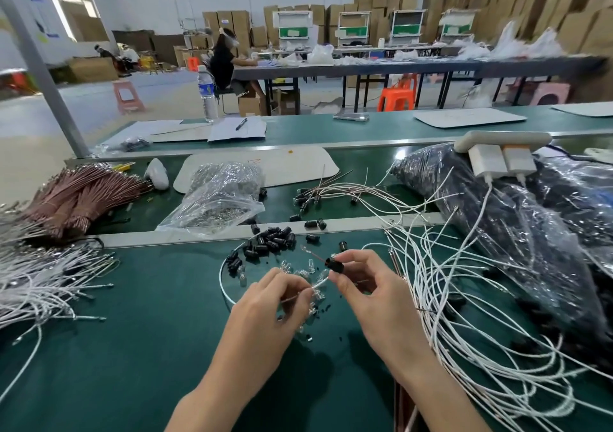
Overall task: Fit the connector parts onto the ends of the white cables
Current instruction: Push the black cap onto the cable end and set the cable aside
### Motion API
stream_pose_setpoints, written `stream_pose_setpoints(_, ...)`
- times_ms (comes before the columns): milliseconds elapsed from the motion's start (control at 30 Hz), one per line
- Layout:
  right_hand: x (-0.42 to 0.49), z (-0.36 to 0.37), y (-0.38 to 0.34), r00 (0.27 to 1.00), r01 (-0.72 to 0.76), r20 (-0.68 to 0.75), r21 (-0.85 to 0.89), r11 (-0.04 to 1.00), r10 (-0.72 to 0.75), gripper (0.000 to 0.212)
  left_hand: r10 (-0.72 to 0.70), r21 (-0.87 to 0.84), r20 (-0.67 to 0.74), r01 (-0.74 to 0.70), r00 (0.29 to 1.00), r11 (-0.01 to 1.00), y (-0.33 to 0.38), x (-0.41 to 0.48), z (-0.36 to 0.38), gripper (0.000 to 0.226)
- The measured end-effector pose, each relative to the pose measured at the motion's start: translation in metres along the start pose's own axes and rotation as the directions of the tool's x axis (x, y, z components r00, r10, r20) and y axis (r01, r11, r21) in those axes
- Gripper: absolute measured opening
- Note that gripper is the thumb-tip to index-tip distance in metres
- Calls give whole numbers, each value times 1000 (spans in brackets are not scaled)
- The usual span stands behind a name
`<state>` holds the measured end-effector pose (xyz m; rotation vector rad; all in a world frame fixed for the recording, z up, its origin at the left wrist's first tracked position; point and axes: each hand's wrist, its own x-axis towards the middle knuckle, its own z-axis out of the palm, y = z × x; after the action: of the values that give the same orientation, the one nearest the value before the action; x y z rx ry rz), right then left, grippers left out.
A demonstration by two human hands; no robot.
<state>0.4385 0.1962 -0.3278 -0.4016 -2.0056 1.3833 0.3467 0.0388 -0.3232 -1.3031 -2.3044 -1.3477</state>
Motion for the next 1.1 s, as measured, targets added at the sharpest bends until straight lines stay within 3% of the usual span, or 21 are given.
stream_pose_setpoints(167,0,-1,2,1000,25,-11,-47,999,-26,26,10,-37,-32,-12,999,999,0,3,-5,6)
stream_pose_setpoints(367,0,-3,0,998,52,-28,-89,995,-55,23,78,-50,-2,-78,997,996,3,2,-9,6)
stream_pose_setpoints(500,-2,-3,0,996,86,14,-137,987,-85,30,188,109,-66,-180,980,978,4,6,-27,13)
stream_pose_setpoints(600,-4,-3,0,992,126,35,-188,974,-122,30,221,235,-137,-185,966,954,-1,11,-40,12)
stream_pose_setpoints(733,-6,-1,-1,982,183,92,-254,950,-165,28,248,341,-122,-194,961,920,-2,10,-39,12)
stream_pose_setpoints(867,-7,0,-2,971,229,130,-278,933,-200,27,268,356,-96,-219,958,908,-3,11,-41,11)
stream_pose_setpoints(1000,-7,1,-3,966,251,137,-285,925,-220,28,245,348,-64,-208,967,914,-4,11,-40,25)
stream_pose_setpoints(1100,-8,1,-3,964,255,146,-293,922,-221,26,250,344,-54,-217,967,913,-3,11,-41,19)
